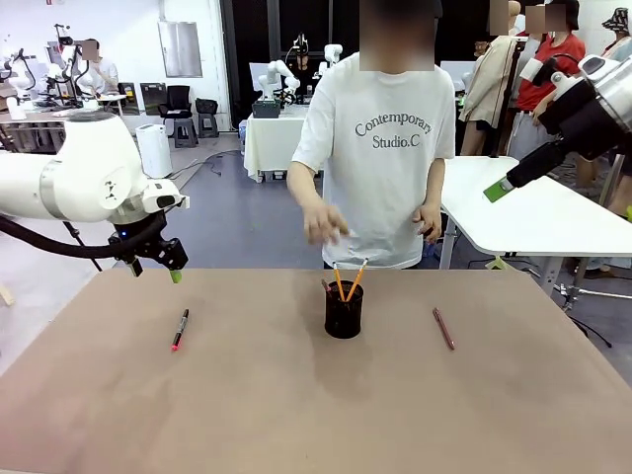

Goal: Place the pens into the pen holder.
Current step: Pick up a writing instrument from the table and place it into the Pen holder.

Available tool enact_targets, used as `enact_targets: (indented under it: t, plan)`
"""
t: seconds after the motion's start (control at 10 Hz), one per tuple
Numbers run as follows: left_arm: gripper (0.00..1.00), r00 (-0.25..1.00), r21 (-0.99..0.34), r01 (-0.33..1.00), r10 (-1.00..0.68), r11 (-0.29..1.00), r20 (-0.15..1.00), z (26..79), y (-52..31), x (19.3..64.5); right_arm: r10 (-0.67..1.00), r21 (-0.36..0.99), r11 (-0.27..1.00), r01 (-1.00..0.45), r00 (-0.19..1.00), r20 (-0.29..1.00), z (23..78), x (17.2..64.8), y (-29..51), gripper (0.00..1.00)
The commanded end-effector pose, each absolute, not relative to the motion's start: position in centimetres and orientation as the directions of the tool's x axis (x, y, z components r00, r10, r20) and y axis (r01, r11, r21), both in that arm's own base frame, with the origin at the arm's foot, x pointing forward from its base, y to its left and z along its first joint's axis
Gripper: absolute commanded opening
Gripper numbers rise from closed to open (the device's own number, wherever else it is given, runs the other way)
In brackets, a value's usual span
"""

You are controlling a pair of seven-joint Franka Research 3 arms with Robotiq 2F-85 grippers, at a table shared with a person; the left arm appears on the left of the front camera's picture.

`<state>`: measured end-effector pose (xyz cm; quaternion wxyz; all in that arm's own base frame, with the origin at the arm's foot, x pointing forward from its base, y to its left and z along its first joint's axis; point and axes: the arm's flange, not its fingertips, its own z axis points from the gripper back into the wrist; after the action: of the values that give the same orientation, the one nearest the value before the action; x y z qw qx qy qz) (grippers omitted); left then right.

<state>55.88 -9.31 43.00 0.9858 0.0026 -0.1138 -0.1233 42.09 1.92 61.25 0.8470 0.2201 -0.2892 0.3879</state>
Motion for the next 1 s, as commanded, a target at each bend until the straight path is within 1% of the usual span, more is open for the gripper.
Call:
enact_targets:
  t: [0.0, 0.1, 0.3, 0.4, 0.6, 0.9]
  plan:
    - [1.00, 0.971, 0.034, 0.165, -0.169, 0.986, 0.169, 41.9, -9.9, 57.8, 0.521, 0.158, 0.592, -0.791, 0.524, 0.674, 61.3, 42.1, 2.0, 1.00]
    - [1.00, 0.976, 0.039, 0.131, -0.135, 0.991, 0.169, 40.7, -9.8, 58.6, 0.521, 0.158, 0.592, -0.791, 0.524, 0.674, 61.3, 42.1, 2.0, 1.00]
    - [1.00, 0.980, 0.038, 0.106, -0.111, 0.994, 0.167, 38.6, -9.5, 59.8, 0.521, 0.158, 0.592, -0.791, 0.524, 0.674, 61.3, 42.1, 2.0, 1.00]
    - [1.00, 0.981, 0.064, 0.054, -0.065, 0.997, 0.185, 37.4, -9.8, 60.1, 0.521, 0.158, 0.592, -0.791, 0.524, 0.674, 61.3, 42.1, 2.0, 1.00]
    - [1.00, 0.980, 0.084, 0.001, -0.017, 0.996, 0.199, 35.3, -10.6, 60.5, 0.521, 0.158, 0.592, -0.791, 0.524, 0.674, 61.3, 42.1, 2.0, 1.00]
    - [1.00, 0.987, 0.055, 0.001, -0.010, 0.998, 0.161, 33.4, -11.1, 61.6, 0.521, 0.158, 0.592, -0.791, 0.524, 0.674, 61.3, 42.1, 2.0, 1.00]
